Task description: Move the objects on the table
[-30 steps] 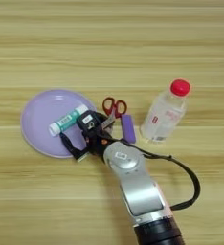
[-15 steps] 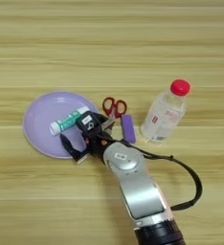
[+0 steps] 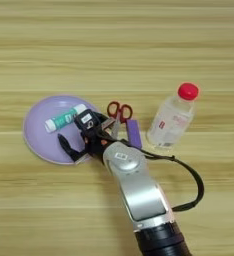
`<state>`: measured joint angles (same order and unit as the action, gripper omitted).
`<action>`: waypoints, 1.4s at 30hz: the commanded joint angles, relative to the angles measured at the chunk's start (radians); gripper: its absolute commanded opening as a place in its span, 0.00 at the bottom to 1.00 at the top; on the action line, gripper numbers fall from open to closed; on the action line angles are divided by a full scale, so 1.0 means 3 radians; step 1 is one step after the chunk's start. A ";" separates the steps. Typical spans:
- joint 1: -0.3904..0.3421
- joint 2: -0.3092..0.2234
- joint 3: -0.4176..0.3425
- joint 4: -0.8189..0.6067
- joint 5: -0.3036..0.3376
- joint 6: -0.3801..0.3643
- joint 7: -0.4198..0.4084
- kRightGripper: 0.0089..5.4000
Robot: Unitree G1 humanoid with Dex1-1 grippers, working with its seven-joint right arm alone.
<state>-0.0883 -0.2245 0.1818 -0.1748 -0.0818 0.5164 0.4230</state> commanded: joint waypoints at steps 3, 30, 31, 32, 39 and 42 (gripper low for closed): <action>-0.0335 0.0187 -0.0224 -0.0131 0.0432 0.0327 0.0047 1.00; -0.0537 0.0868 -0.1116 -0.0458 0.1423 0.1915 -0.0818 1.00; -0.0546 0.0866 -0.1109 -0.0459 0.1426 0.1936 -0.0843 1.00; -0.0559 0.0864 -0.1105 -0.0449 0.1427 0.1945 -0.0867 1.00; -0.0697 0.0842 -0.1053 -0.0183 0.1318 0.1741 -0.1034 1.00; -0.0706 0.0855 -0.1036 -0.0094 0.1329 0.1673 -0.1036 1.00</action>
<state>-0.2394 0.0342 -0.1384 -0.1988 0.3212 1.0736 0.1161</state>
